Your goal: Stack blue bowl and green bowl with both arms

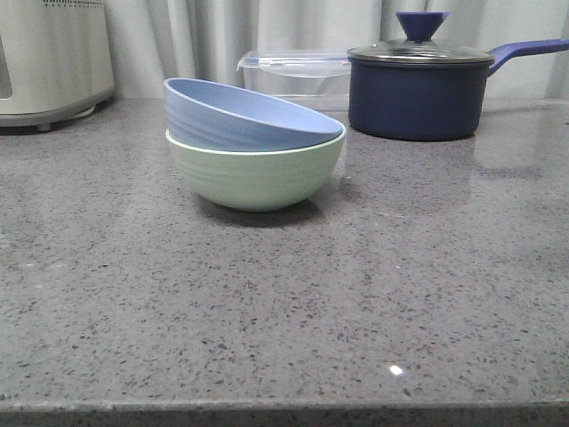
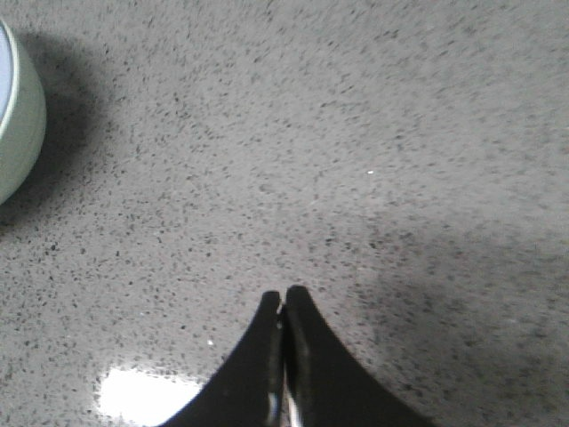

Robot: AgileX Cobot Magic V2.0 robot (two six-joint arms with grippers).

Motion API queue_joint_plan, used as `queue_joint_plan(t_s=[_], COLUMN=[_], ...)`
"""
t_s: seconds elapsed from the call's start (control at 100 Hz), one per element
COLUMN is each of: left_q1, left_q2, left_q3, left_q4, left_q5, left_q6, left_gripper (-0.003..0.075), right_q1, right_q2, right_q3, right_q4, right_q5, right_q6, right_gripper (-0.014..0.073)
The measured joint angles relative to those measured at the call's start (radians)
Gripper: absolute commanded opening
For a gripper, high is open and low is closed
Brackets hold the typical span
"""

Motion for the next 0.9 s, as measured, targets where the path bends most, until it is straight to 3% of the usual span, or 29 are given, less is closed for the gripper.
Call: queue_joint_plan(t_s=[0.53, 0.9], left_q1=[0.015, 0.015], left_q2=[-0.36, -0.53], left_q3=[0.294, 0.394], left_q4=[0.006, 0.008], left_q5=[-0.19, -0.217], left_q6=[0.0, -0.002], left_gripper=[-0.002, -0.002], right_q1=[-0.007, -0.008], right_q2=[-0.398, -0.615], right_q3=[0.263, 0.37], right_q4=[-0.023, -0.024], right_q5=[-0.183, -0.192], right_q6=[0.0, 0.0], right_gripper=[-0.0081, -0.0081])
